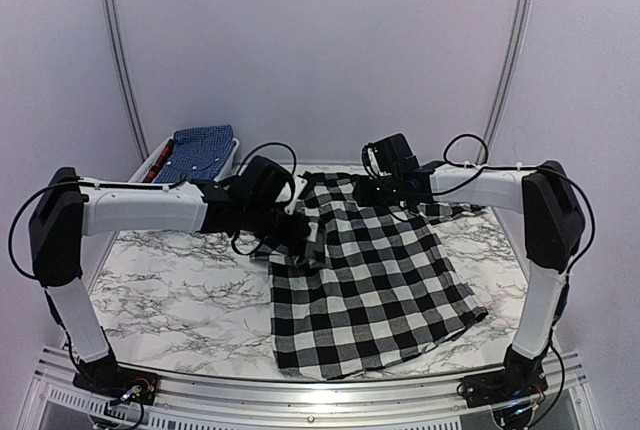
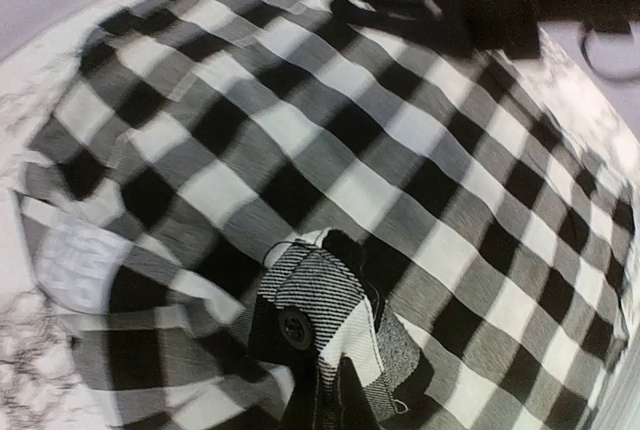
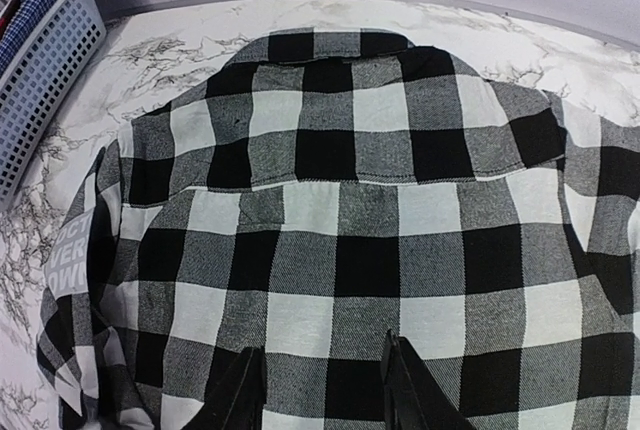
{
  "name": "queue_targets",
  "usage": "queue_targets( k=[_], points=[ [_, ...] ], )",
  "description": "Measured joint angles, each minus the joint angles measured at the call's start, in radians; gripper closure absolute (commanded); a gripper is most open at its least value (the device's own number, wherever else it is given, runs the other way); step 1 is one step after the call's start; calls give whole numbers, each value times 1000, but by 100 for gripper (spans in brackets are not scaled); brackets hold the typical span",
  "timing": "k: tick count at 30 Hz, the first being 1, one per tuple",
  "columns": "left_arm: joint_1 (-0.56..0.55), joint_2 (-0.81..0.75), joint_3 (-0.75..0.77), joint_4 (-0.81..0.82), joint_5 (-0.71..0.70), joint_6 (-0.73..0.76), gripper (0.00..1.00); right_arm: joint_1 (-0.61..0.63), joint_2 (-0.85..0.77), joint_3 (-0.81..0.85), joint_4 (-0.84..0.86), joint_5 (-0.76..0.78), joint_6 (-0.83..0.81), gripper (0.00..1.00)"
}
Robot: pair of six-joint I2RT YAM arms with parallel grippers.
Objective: Fold and stack the long sleeve shirts
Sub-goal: Fold the flattened shirt at the center of the board.
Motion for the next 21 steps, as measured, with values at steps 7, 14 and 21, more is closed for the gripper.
queue_targets(
  k=[7,14,21],
  points=[
    [154,-132,61,-18,-224,-68,100,96,0,0,-8,63,-40,64],
    [257,-249,93,-75,-382,-128,100,328,0,-17,-64,100,-26,64],
    [328,-278,100,-129,-422,-147,100,541,5,1,-185,121,109,60]
  ],
)
